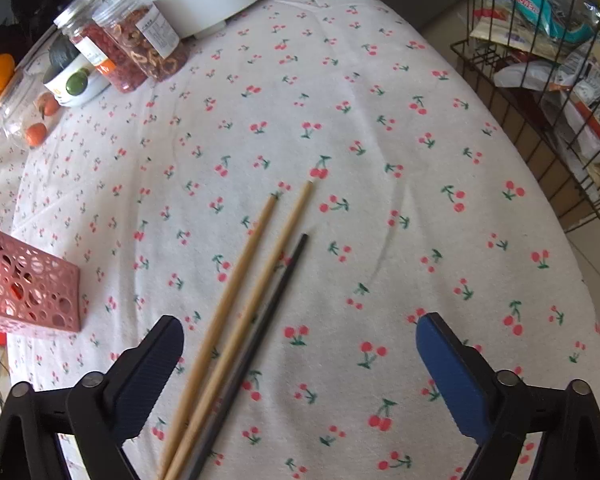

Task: Organize utensils
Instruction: 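Lift the wooden chopstick with the left tool while the right tool grasps another wooden chopstick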

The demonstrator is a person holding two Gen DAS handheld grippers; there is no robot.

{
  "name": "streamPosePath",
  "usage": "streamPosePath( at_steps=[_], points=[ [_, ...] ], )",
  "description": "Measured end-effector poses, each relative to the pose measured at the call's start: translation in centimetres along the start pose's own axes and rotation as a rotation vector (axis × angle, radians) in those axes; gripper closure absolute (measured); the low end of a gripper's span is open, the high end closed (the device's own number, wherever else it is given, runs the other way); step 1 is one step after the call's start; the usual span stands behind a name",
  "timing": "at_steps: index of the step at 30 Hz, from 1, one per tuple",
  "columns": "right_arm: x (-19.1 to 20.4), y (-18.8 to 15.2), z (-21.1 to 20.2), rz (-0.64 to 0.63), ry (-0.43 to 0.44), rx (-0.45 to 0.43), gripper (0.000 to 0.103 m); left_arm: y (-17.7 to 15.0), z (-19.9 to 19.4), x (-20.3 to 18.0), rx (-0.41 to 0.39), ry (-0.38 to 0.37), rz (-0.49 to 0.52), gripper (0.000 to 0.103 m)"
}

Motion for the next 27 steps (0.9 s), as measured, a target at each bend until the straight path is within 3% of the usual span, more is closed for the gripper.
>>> streamPosePath(
  at_steps=[3, 5, 9, 13, 22, 24, 25, 27],
  points=[
    [1.4, 0.4, 0.8, 0.004, 0.020, -0.016, 0.025, 0.4, -1.6, 1.2, -0.036, 0.002, 0.009, 0.098],
    [2.4, 0.7, 1.7, -0.008, 0.048, -0.016, 0.042, 0.4, -2.5, 2.2, -0.058, 0.014, 0.015, 0.098],
    [4.1, 0.7, 3.9, -0.022, 0.073, 0.002, 0.053, 0.4, -3.4, 4.4, -0.067, 0.018, -0.016, 0.098],
    [4.7, 0.2, 6.0, -0.033, 0.023, 0.043, 0.061, 0.5, -3.7, 5.9, -0.068, 0.016, -0.045, 0.098],
    [6.4, -0.7, 6.5, -0.161, -0.096, 0.014, 0.064, 0.5, -4.0, 6.6, -0.070, 0.000, -0.078, 0.098],
    [6.6, -0.9, 6.5, -0.193, -0.134, 0.001, 0.076, 0.5, -4.1, 6.6, -0.071, -0.001, -0.079, 0.098],
    [6.6, -0.9, 6.5, -0.192, -0.124, -0.002, 0.090, 0.5, -4.2, 6.6, -0.071, -0.003, -0.080, 0.098],
    [6.3, -0.7, 6.4, -0.138, -0.061, 0.001, 0.093, 0.5, -4.5, 6.6, -0.076, -0.002, -0.080, 0.098]
  ],
)
Point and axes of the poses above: each gripper's, at about its wrist camera, not at the fingertips, and z roughly the way its jaws point, x to its left, y to its top, the point moved 3 cm from there along z, roughly the way its jaws point, and after that the axes turned 15 degrees about -x, right-handed, at the moved point
